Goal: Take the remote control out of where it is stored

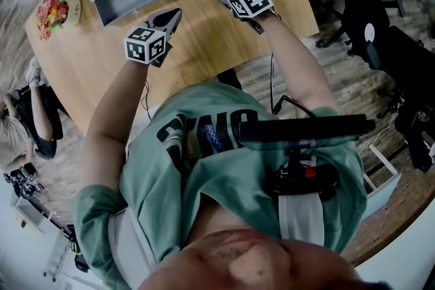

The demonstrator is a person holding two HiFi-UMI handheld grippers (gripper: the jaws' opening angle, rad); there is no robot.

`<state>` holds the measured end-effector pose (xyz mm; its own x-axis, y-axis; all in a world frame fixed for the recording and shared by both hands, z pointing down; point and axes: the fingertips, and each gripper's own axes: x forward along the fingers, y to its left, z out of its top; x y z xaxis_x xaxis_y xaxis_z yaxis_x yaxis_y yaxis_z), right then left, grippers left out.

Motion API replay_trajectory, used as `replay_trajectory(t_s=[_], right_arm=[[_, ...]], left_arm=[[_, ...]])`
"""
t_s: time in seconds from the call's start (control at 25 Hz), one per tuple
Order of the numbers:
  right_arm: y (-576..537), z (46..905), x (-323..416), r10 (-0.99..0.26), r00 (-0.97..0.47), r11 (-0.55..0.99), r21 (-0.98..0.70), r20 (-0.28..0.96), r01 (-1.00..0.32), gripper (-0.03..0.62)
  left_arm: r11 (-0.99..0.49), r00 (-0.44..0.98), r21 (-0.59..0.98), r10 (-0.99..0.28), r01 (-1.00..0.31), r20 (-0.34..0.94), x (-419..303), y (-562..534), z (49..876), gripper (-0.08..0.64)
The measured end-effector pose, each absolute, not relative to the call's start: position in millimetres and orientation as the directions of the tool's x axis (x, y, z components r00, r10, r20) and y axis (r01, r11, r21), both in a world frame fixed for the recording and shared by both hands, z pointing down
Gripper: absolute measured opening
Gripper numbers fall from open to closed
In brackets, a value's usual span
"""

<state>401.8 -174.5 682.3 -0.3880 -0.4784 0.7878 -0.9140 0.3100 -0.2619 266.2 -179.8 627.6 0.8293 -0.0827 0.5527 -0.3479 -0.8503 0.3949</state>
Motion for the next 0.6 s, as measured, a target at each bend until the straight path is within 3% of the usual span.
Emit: replay_trajectory(t_s=[0.6], right_arm=[[-173, 720, 398, -0.407, -0.355, 0.338, -0.223, 0.842, -0.915, 0.244]], left_arm=[[-0.842, 0.828, 0.406, -0.083, -0.356, 0.554, 263, -182, 636, 0.005]])
